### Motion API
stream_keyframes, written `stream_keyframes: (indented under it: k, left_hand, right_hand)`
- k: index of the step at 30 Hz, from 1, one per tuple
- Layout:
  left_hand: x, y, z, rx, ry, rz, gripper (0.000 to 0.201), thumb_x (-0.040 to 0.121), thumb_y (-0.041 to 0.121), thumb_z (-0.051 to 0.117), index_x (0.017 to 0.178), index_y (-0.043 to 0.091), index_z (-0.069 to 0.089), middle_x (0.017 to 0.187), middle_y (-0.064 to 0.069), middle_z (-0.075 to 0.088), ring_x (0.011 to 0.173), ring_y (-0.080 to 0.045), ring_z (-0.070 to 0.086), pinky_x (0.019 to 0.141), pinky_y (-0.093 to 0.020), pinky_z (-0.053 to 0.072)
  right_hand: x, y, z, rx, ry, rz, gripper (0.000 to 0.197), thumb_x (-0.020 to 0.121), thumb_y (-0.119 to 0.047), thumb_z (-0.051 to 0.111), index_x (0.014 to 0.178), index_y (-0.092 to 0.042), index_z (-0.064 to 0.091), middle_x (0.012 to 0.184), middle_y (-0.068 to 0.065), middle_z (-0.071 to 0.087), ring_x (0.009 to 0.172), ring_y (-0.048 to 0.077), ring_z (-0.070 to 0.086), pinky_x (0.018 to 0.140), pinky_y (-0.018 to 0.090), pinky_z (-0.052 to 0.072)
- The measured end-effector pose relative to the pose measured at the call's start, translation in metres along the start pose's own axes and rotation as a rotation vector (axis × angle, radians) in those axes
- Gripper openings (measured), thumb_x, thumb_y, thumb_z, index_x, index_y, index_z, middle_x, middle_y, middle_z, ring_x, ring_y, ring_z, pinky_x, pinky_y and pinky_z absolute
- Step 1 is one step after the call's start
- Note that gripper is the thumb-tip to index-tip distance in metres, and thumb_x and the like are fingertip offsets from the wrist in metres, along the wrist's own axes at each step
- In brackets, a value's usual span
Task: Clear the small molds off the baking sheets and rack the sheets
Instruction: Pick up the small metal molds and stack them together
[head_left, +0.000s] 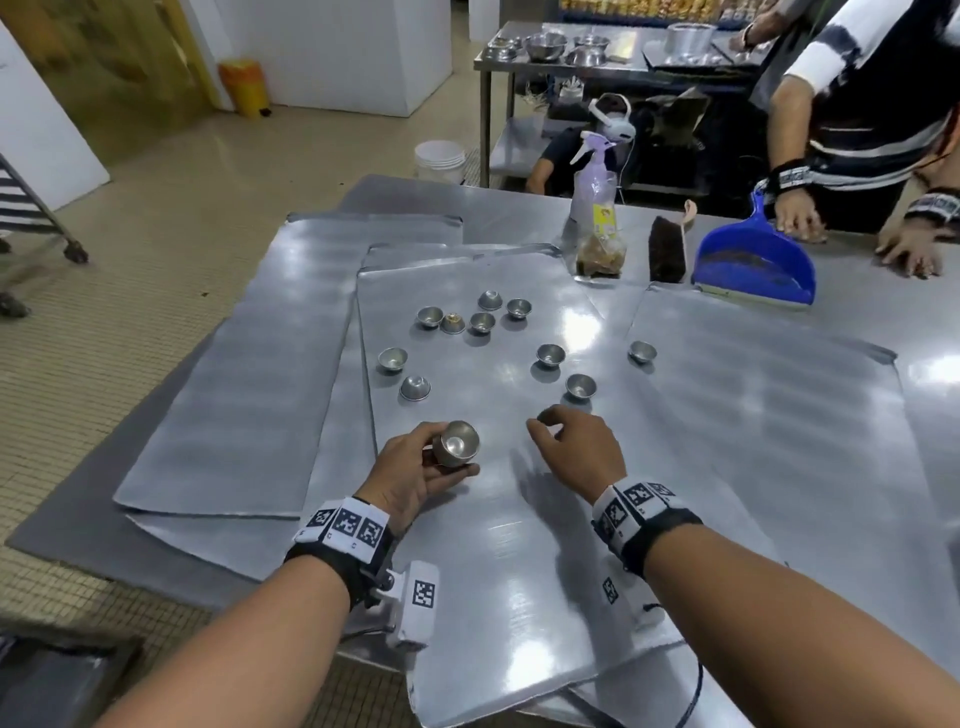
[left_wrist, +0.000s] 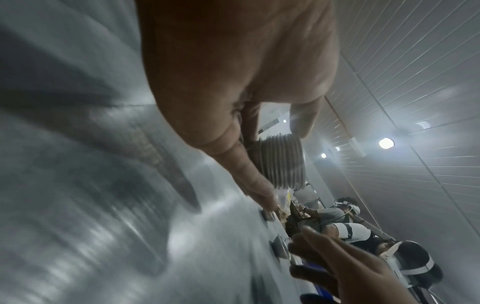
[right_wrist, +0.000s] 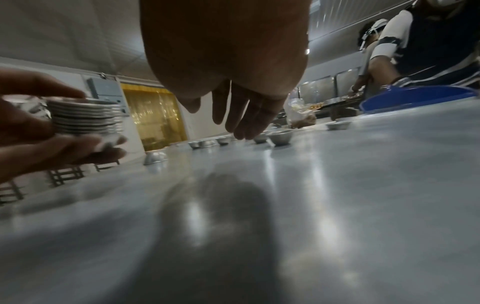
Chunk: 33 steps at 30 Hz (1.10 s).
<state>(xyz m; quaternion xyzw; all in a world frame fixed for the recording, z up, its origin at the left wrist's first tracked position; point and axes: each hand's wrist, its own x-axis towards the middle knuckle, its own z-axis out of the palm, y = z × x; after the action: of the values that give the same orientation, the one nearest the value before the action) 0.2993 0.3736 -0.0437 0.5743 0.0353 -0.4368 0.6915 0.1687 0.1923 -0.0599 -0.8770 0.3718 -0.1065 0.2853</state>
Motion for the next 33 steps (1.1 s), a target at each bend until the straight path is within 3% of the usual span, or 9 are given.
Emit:
stream_keyframes:
  k: [6, 12, 15, 18, 22, 25, 31, 33]
  left_hand:
    - [0.006, -0.01, 0.031, -0.026, 0.047, -0.02, 0.023, 0.093, 0.017, 0.062, 0.099, -0.004, 0.068, 0.09, -0.026, 0.072, 0.086, -0.047, 0.071, 0.081, -0.043, 0.061]
    - [0.012, -0.02, 0.052, -0.041, 0.113, -0.035, 0.022, 0.092, 0.017, 0.062, 0.099, -0.002, 0.069, 0.09, -0.025, 0.073, 0.084, -0.045, 0.073, 0.083, -0.043, 0.059]
    - [0.014, -0.025, 0.058, -0.032, 0.124, -0.045, 0.022, 0.092, 0.019, 0.062, 0.1, 0.0, 0.069, 0.091, -0.024, 0.073, 0.086, -0.044, 0.073, 0.085, -0.043, 0.06]
    - [0.017, -0.028, 0.061, -0.03, 0.123, -0.056, 0.022, 0.092, 0.021, 0.062, 0.101, 0.002, 0.07, 0.095, -0.024, 0.073, 0.086, -0.042, 0.074, 0.078, -0.04, 0.062]
    - [0.023, -0.034, 0.061, -0.007, 0.116, -0.055, 0.026, 0.092, 0.024, 0.061, 0.106, 0.003, 0.069, 0.097, -0.022, 0.074, 0.091, -0.042, 0.074, 0.097, -0.048, 0.055]
    - [0.027, -0.036, 0.064, 0.01, 0.11, -0.061, 0.026, 0.093, 0.025, 0.06, 0.106, 0.004, 0.069, 0.098, -0.022, 0.074, 0.092, -0.042, 0.074, 0.1, -0.048, 0.052]
    - [0.029, -0.036, 0.065, 0.017, 0.074, -0.066, 0.031, 0.092, 0.026, 0.061, 0.112, 0.003, 0.068, 0.099, -0.022, 0.074, 0.091, -0.041, 0.074, 0.093, -0.044, 0.055]
    - [0.028, -0.034, 0.065, 0.008, 0.072, -0.066, 0.033, 0.092, 0.025, 0.062, 0.113, 0.001, 0.067, 0.101, -0.022, 0.074, 0.091, -0.041, 0.074, 0.08, -0.038, 0.06]
  right_hand:
    - [0.049, 0.052, -0.038, -0.092, -0.036, 0.08, 0.041, 0.089, -0.05, 0.051, 0.117, -0.023, 0.066, 0.113, 0.006, 0.067, 0.104, 0.031, 0.063, 0.084, 0.038, 0.05]
    - [0.092, 0.059, -0.047, -0.177, -0.206, 0.012, 0.063, 0.094, -0.046, 0.056, 0.147, -0.017, 0.041, 0.15, 0.009, 0.043, 0.131, 0.03, 0.049, 0.101, 0.039, 0.041]
    - [0.102, 0.058, -0.042, -0.192, -0.274, -0.028, 0.056, 0.095, -0.037, 0.057, 0.144, -0.015, 0.042, 0.148, 0.01, 0.045, 0.128, 0.031, 0.051, 0.098, 0.039, 0.042]
    - [0.106, 0.061, -0.036, -0.213, -0.291, -0.058, 0.049, 0.094, -0.034, 0.058, 0.139, -0.017, 0.048, 0.139, 0.01, 0.054, 0.12, 0.031, 0.057, 0.096, 0.039, 0.047]
    - [0.107, 0.063, -0.032, -0.254, -0.287, -0.042, 0.045, 0.094, -0.037, 0.057, 0.133, -0.016, 0.055, 0.13, 0.011, 0.057, 0.116, 0.031, 0.058, 0.09, 0.039, 0.047]
    - [0.105, 0.066, -0.032, -0.272, -0.298, -0.032, 0.044, 0.094, -0.039, 0.055, 0.132, -0.016, 0.056, 0.128, 0.011, 0.055, 0.115, 0.031, 0.056, 0.09, 0.038, 0.046]
    - [0.082, 0.073, -0.029, -0.247, -0.259, 0.019, 0.04, 0.089, -0.039, 0.059, 0.124, -0.021, 0.055, 0.119, 0.007, 0.057, 0.111, 0.029, 0.053, 0.084, 0.038, 0.046]
    - [0.071, 0.072, -0.028, -0.216, -0.229, 0.055, 0.039, 0.089, -0.041, 0.058, 0.123, -0.02, 0.056, 0.119, 0.007, 0.058, 0.112, 0.029, 0.053, 0.083, 0.038, 0.045]
